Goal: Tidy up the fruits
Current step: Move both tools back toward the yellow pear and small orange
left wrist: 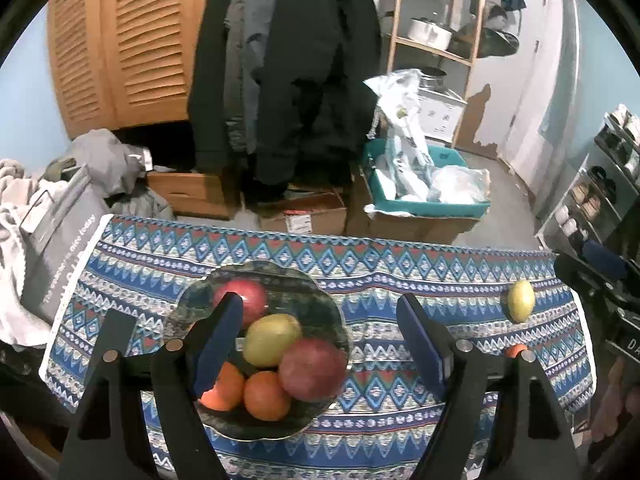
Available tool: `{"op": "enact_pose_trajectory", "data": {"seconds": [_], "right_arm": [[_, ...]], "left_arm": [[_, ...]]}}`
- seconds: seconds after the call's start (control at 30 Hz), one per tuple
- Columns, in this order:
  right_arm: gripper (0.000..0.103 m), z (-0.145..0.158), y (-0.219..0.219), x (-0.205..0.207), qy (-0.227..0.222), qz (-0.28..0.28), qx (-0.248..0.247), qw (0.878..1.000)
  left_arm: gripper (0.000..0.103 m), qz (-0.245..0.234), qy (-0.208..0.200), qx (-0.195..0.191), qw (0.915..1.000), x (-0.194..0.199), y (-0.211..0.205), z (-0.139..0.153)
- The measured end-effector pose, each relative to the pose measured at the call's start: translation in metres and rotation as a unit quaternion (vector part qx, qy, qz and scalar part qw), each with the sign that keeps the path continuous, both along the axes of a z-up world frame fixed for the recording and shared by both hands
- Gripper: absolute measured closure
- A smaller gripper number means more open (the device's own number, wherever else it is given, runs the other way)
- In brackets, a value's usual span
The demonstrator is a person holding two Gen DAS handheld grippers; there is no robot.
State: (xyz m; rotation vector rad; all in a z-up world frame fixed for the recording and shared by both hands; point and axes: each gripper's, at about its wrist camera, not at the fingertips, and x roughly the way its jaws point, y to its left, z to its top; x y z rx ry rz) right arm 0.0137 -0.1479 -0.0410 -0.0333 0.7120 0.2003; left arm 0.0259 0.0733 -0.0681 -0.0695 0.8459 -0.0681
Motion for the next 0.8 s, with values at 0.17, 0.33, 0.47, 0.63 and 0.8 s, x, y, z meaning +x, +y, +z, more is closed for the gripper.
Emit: {"op": "enact_pose_trajectory", "data": {"seconds": [0.17,0.33,0.47,0.63,0.8], "right_arm": [[0.018,0.001,-0.023,-0.004,-0.002,-0.019,-0.002,1.000],[0.018,-0.003,-0.051,-0.006,0.001,-0.041,-0.003,0.999],[0.018,-0.008,-0.074,-0.007,0.009,-0.062,-0.007,0.998],[0.018,-0.017,-0.104,-0.009,0.022,-0.085,0.005,0.996],[0.018,-0.028,-0.126,-0.013,0.032,-0.099,0.009,0.995]], "left_arm": [[0.023,-0.021,0.004,0.004,0.9998,0.003,-0.025,-0.001],[0.023,-0.041,0.014,0.000,0.9991,0.007,-0.049,-0.005],[0.023,-0.056,0.023,-0.001,0.9982,0.008,-0.068,-0.009],[0.023,-0.074,0.029,0.006,0.9968,0.009,-0.091,-0.013],[0.023,-0.091,0.040,0.015,0.9949,0.011,-0.110,-0.021]]}}
